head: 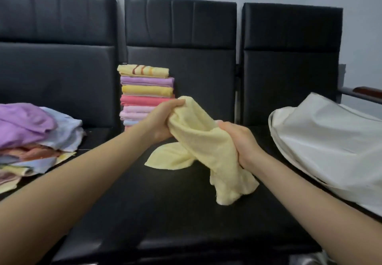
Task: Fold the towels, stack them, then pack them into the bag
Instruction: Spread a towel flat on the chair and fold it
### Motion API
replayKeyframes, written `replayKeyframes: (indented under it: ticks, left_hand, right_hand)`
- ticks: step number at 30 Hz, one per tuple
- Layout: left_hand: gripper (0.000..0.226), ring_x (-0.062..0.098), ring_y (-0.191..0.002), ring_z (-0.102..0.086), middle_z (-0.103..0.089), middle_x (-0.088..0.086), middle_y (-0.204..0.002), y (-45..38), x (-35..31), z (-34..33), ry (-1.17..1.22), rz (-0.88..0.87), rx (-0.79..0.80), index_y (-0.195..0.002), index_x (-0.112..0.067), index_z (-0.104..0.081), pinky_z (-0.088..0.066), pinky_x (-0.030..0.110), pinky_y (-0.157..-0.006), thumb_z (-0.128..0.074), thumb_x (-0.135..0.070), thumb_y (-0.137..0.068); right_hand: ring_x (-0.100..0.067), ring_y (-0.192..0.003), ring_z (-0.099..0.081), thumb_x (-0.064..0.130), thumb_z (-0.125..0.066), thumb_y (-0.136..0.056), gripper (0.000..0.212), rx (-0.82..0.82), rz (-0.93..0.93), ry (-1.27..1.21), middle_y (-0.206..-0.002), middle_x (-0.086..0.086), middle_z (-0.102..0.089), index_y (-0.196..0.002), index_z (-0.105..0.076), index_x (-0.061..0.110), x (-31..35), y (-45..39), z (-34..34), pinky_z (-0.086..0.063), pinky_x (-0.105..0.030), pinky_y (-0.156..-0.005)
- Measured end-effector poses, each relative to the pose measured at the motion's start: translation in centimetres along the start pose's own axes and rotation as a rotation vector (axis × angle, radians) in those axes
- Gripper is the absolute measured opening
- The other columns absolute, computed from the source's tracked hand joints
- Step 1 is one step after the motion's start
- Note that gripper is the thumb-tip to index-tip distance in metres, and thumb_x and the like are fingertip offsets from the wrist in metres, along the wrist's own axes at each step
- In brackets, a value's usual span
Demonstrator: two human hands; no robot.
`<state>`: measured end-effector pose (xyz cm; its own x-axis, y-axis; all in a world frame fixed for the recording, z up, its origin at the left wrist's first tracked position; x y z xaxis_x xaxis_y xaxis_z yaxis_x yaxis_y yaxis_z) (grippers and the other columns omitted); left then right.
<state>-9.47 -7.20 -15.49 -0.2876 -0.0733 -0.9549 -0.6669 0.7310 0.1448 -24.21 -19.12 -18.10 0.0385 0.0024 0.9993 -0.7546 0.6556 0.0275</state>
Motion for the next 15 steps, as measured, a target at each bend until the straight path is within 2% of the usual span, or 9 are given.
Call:
replayKeyframes:
  ticks: [2,3,5,6,9,11,12,14,15]
  left_hand:
    - [0.029,0.018,-0.093,-0.067,-0.07,0.007,-0.104,0.3,3.5,2.0,-0.104,0.056,0.009,-0.116,-0.01,-0.059,-0.053,0.032,-0.078,-0.058,-0.027,-0.094]
    - [0.022,0.015,-0.085,-0.068,-0.072,0.005,-0.095,0.4,5.0,3.1,-0.152,0.075,0.013,-0.111,-0.01,-0.061,-0.053,0.029,-0.072,-0.056,-0.025,-0.096]
    - [0.02,0.014,-0.079,-0.071,-0.073,0.002,-0.092,0.8,7.1,5.5,-0.254,0.1,0.004,-0.113,-0.012,-0.062,-0.054,0.026,-0.064,-0.056,-0.02,-0.096]
    - [0.022,0.014,-0.081,-0.071,-0.073,0.003,-0.096,0.9,7.9,6.8,-0.323,0.102,0.001,-0.116,-0.014,-0.062,-0.055,0.026,-0.063,-0.058,-0.017,-0.094]
    - [0.032,0.014,-0.089,-0.07,-0.072,0.003,-0.107,0.6,9.7,10.5,-0.482,0.092,-0.066,-0.12,-0.018,-0.062,-0.055,0.026,-0.072,-0.065,-0.01,-0.089]
    - [0.032,0.013,-0.091,-0.07,-0.071,0.002,-0.11,0.3,10.4,12.1,-0.497,0.095,-0.07,-0.117,-0.02,-0.062,-0.055,0.026,-0.077,-0.065,-0.007,-0.088]
    - [0.032,0.014,-0.095,-0.069,-0.07,0.002,-0.113,0.3,10.5,12.3,-0.512,0.096,-0.056,-0.117,-0.02,-0.062,-0.055,0.029,-0.082,-0.064,-0.006,-0.089]
    - [0.031,0.018,-0.102,-0.067,-0.068,0.003,-0.117,-0.3,10.2,13.6,-0.567,0.051,-0.108,-0.119,-0.018,-0.062,-0.052,0.037,-0.093,-0.064,-0.011,-0.089]
    - [0.03,0.02,-0.105,-0.065,-0.067,0.005,-0.117,-0.6,9.6,14.6,-0.591,0.0,-0.199,-0.118,-0.017,-0.063,-0.051,0.04,-0.097,-0.067,-0.017,-0.088]
  right_hand:
    - [-0.006,-0.076,-0.064,0.043,-0.064,-0.089,0.022,0.047,-0.088,0.238,-0.087,0.008,-0.067,-0.096,-0.07,0.023,-3.5,-0.4,-0.8,-0.043,-0.015,-0.052]
    - [-0.004,-0.071,-0.059,0.043,-0.061,-0.091,0.023,0.091,-0.073,0.404,-0.081,0.01,-0.063,-0.09,-0.069,0.021,-4.8,-0.9,-1.1,-0.04,-0.013,-0.05]
    - [-0.005,-0.063,-0.05,0.035,-0.057,-0.095,0.029,0.115,0.051,0.667,-0.069,0.008,-0.056,-0.077,-0.064,0.012,-6.2,-1.7,-1.2,-0.037,-0.013,-0.053]
    - [-0.007,-0.064,-0.051,0.033,-0.057,-0.095,0.031,0.066,0.113,0.731,-0.071,0.006,-0.059,-0.079,-0.064,0.008,-6.3,-2.0,-0.6,-0.038,-0.016,-0.056]
    - [-0.012,-0.084,-0.059,0.037,-0.059,-0.092,0.026,-0.086,0.16,0.737,-0.101,0.0,-0.065,-0.102,-0.067,0.015,-6.5,-2.4,1.1,-0.043,-0.022,-0.064]
    - [-0.024,-0.11,-0.053,0.041,-0.06,-0.09,0.038,-0.046,0.159,0.946,-0.121,-0.002,-0.056,-0.121,-0.059,0.018,-6.9,-3.2,0.2,-0.044,-0.03,-0.083]
    - [-0.028,-0.115,-0.049,0.044,-0.061,-0.088,0.045,-0.006,0.166,1.037,-0.121,-0.002,-0.053,-0.125,-0.054,0.02,-7.0,-3.7,-0.6,-0.043,-0.036,-0.089]
    - [-0.023,-0.108,-0.051,0.06,-0.059,-0.077,0.052,0.049,0.159,1.076,-0.115,0.004,-0.055,-0.118,-0.051,0.029,-6.9,-4.4,-2.0,-0.048,-0.041,-0.083]
    - [-0.018,-0.102,-0.055,0.064,-0.056,-0.074,0.053,0.081,0.133,1.082,-0.113,0.006,-0.058,-0.116,-0.051,0.031,-7.1,-4.6,-2.5,-0.05,-0.04,-0.078]
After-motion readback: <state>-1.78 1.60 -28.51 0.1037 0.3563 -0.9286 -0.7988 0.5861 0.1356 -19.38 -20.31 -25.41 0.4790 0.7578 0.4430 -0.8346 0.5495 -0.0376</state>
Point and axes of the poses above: each hand's wrist, its own y-axis away from the middle knuckle, its own z-axis out of the back of the hand, x = y × z, the point moved 8 cm from there along -y, towards the middle knuckle
